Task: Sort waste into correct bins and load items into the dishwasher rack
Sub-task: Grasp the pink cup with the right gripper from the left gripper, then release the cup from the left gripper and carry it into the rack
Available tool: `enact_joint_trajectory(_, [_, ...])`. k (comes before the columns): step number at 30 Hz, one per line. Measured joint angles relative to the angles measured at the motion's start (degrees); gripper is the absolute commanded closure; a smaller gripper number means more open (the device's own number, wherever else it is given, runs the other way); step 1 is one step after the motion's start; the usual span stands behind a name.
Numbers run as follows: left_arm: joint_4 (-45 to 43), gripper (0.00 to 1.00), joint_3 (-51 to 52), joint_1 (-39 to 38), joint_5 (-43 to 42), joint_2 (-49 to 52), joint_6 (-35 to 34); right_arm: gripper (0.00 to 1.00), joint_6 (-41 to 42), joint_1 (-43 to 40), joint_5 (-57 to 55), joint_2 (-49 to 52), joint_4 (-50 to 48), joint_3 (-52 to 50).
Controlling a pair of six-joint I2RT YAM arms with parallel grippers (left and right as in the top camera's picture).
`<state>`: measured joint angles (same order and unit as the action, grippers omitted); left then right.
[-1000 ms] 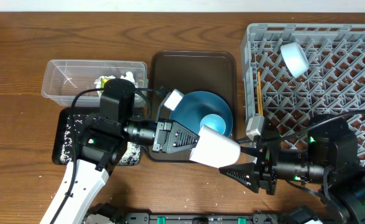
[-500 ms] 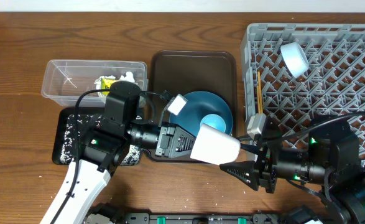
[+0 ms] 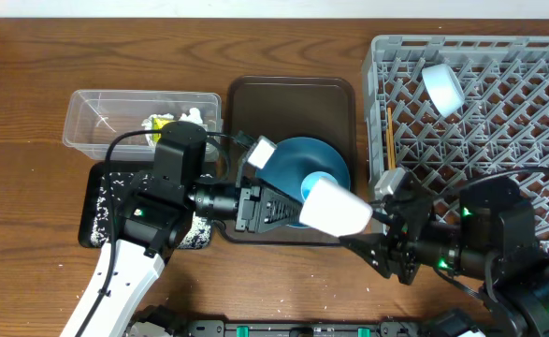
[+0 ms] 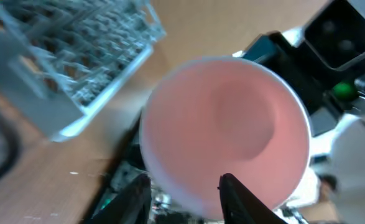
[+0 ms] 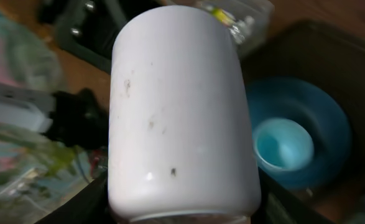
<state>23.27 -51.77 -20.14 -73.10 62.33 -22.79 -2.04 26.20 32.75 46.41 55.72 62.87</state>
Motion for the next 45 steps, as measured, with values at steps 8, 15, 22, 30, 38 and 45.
enact_joint_trajectory(8, [9.22, 0.59, 0.0, 0.0, 18.62, -0.02, 0.66, 0.52, 0.72, -0.04, -5.86, 0.15, 0.83, -0.07])
enact_joint_trajectory(15, [22.29, 0.59, 0.0, 0.0, 36.46, -0.02, 1.81, 0.53, 5.73, -0.11, -14.08, 0.24, 5.33, 0.0])
enact_joint_trajectory(22, [31.74, 0.59, 0.09, 0.0, 51.36, -0.02, 2.21, 0.49, 8.22, -4.15, -25.03, 1.22, 17.42, 7.17])
enact_joint_trajectory(30, [33.33, 0.47, 0.09, 0.0, 55.95, -0.02, 2.86, 0.5, 9.31, -12.33, -33.44, 5.44, 34.62, 23.39])
enact_joint_trajectory(38, [33.31, 0.16, 0.09, 0.0, 56.98, -0.02, 3.61, 0.55, 9.16, -19.89, -38.95, 17.16, 36.57, 24.7])
enact_joint_trajectory(45, [33.33, 0.09, 0.09, 0.0, 57.0, -0.02, 3.37, 0.55, 9.01, -22.97, -40.37, 28.61, 36.15, 24.68])
